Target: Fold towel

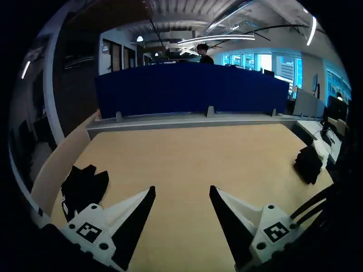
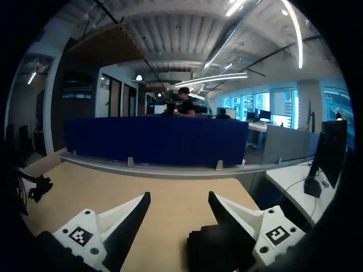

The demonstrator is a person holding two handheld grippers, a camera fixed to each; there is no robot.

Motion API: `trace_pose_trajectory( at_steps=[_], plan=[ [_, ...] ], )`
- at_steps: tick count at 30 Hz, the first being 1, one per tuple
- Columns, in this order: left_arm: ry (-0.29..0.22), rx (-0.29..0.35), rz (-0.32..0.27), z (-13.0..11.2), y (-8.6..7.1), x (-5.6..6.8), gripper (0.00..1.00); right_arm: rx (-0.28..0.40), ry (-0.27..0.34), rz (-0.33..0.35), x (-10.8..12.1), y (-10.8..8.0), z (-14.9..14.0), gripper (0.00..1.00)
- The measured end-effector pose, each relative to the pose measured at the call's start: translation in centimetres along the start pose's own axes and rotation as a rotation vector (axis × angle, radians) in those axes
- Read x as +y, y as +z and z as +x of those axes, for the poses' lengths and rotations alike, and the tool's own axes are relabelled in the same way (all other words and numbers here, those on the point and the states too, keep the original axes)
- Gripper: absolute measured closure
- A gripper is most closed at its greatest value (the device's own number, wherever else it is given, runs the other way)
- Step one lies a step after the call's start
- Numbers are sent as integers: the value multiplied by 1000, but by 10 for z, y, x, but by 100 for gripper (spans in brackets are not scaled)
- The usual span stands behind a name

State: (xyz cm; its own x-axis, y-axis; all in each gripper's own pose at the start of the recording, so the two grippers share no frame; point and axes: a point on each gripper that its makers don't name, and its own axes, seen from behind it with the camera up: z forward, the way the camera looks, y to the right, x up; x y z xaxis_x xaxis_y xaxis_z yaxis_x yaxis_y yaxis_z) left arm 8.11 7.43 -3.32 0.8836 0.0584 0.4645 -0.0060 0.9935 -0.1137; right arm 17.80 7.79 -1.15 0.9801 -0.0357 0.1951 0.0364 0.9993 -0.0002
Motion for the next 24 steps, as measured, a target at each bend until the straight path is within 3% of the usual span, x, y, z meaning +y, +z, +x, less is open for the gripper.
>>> trace_pose_trajectory(
  at_steps=[7, 14, 24],
  plan=[
    [-8, 127, -9, 35, 1, -3, 12, 46, -29, -49, -27, 2, 15, 1],
    [-6, 225, 5, 60, 1, -14, 12, 58, -87, -67, -63, 4, 19, 1],
    [-13, 272, 9, 67, 3, -19, 12, 66, -16, -49, -85, 4, 25, 1]
  ],
)
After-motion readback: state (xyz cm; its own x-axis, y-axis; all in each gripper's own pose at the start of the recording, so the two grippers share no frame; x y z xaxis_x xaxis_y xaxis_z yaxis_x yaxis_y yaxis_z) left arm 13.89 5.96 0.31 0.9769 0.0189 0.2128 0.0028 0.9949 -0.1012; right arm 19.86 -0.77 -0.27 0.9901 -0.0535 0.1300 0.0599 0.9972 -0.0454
